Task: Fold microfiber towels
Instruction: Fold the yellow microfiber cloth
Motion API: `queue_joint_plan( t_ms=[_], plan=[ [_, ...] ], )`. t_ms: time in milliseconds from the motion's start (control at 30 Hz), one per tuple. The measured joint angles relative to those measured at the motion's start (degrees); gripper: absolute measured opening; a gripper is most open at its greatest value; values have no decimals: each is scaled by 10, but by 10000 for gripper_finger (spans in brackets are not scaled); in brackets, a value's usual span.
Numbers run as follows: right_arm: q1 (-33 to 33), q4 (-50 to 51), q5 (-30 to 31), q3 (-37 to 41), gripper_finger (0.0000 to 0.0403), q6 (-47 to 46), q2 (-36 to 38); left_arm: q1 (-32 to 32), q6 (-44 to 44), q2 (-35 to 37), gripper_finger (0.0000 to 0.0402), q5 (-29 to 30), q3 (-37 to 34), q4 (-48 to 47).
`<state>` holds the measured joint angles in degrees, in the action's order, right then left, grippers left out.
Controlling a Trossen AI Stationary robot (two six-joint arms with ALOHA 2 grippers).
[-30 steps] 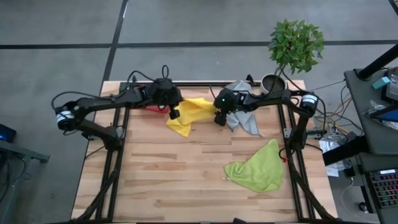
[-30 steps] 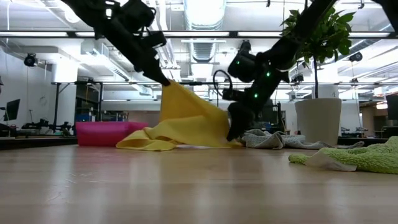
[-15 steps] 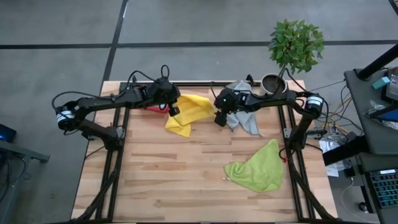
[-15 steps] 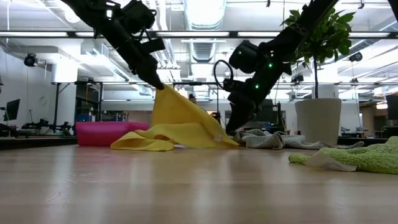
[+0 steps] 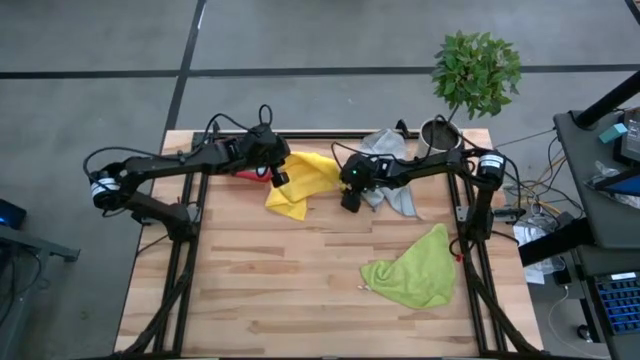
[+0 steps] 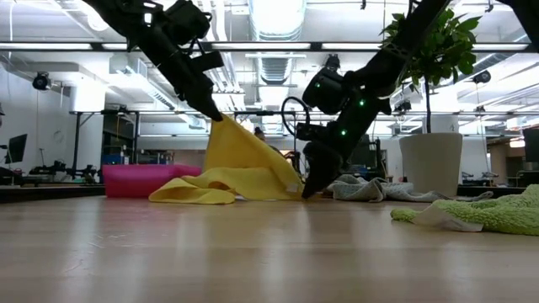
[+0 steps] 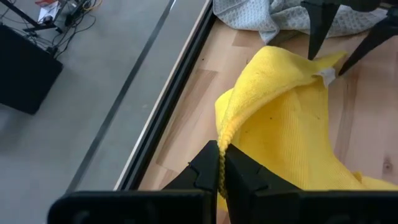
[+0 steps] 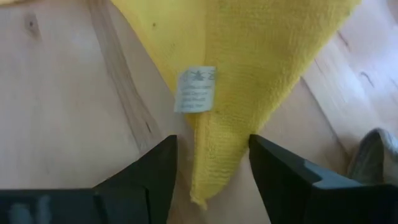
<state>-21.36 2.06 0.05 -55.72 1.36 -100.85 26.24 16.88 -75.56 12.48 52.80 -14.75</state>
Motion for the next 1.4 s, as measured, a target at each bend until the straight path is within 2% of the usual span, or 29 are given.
queue_joint_plan(
  t_ms=[133,400,533,700,933,1067,1200,1400],
  plan=[
    [0,-3,2,0,142,1,1,0,0,0,0,0,0,-7],
    [0,1,2,0,18,23,8,0,0,0,0,0,0,-10],
    [0,31,4,-12,10,28,23,0,0,5,0,0,0,-14],
    [1,59,41,-25,9,56,68,-1,0,31,0,0,0,-30],
    [1,84,96,-34,8,104,162,-13,2,116,0,-6,2,-86],
    [1,102,101,-58,8,130,213,-20,-4,173,0,-33,22,-130],
    [1,136,101,-100,8,159,241,-20,-77,216,0,-56,47,-129],
    [-4,169,107,-175,8,220,240,-21,-45,242,0,-125,85,-155]
  ],
)
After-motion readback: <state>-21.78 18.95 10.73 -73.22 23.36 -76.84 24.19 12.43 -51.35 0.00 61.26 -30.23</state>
